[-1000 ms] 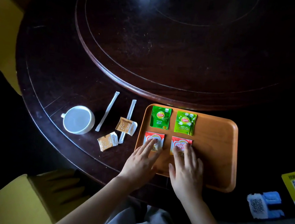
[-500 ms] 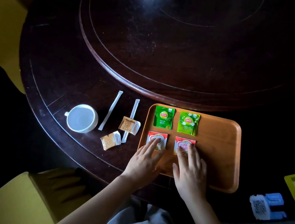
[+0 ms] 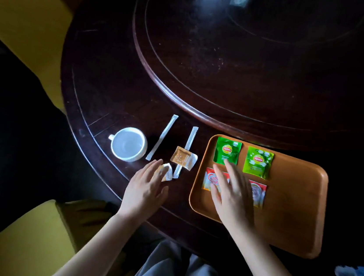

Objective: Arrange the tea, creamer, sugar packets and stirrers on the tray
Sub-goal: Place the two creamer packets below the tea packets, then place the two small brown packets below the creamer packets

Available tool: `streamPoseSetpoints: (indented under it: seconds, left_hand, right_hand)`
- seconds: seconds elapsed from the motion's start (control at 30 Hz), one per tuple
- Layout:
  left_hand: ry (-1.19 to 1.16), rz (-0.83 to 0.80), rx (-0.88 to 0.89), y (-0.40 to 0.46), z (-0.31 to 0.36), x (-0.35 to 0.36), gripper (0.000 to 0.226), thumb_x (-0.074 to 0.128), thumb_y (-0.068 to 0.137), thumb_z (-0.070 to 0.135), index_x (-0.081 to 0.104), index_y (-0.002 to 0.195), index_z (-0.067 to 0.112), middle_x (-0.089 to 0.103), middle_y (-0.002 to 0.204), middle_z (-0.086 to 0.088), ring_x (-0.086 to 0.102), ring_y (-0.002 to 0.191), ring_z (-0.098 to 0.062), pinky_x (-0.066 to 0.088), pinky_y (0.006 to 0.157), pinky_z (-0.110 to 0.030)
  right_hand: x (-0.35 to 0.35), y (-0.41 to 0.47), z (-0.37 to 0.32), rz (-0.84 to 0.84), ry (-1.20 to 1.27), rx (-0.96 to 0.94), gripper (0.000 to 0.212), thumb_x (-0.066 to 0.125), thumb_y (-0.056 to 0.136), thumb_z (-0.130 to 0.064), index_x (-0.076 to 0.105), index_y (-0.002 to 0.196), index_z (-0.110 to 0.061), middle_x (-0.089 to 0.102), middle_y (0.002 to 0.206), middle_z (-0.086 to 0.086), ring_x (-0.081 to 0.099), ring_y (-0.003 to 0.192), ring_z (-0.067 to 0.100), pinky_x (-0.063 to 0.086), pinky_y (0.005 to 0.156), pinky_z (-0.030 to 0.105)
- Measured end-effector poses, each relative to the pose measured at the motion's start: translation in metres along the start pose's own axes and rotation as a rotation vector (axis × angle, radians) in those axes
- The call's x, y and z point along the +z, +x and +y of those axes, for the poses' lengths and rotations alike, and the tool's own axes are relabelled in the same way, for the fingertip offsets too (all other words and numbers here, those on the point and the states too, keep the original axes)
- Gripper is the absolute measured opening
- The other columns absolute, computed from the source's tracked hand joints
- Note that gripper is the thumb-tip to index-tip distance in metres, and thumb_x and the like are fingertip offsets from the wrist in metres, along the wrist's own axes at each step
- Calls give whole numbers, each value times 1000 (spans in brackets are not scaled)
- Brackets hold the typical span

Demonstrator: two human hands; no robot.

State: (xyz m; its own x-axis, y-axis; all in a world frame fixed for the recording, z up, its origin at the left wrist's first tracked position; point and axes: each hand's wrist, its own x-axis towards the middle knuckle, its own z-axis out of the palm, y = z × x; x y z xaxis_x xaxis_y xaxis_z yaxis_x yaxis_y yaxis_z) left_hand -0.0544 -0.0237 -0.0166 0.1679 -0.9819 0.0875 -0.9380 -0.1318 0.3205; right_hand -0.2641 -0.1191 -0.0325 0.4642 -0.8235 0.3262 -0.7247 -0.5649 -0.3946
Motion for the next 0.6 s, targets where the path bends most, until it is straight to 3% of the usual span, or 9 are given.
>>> streamPoseSetpoints:
  seconds: [0.2, 0.4, 0.6]
  left_hand:
    - [7, -140, 3, -4, -18, 12, 57, 80, 61, 15, 62, 116, 8, 64, 120, -14, 59, 112, -31, 52, 88, -43]
    - [-23, -117, -43, 0, -20, 12, 49, 83, 59, 13, 67, 106, 15, 69, 110, -2, 63, 103, -22, 55, 78, -33]
    - [-78, -12, -144, 5, -16, 17, 16, 75, 73, 11, 70, 87, 16, 70, 100, 1, 62, 95, -22, 56, 59, -30]
  right_hand:
    - [31, 54, -42, -221, -39, -172, 41, 79, 60, -10, 67, 99, -6, 67, 104, 15, 63, 96, 32, 55, 74, 40]
    - [56, 68, -49, -336, -92, -171, 28, 80, 51, -1, 67, 75, -7, 67, 74, 10, 62, 67, 29, 54, 53, 36]
    - [60, 65, -46, -264, 40, -124, 20, 72, 56, 9, 64, 71, -2, 67, 73, 10, 62, 69, 31, 52, 49, 33]
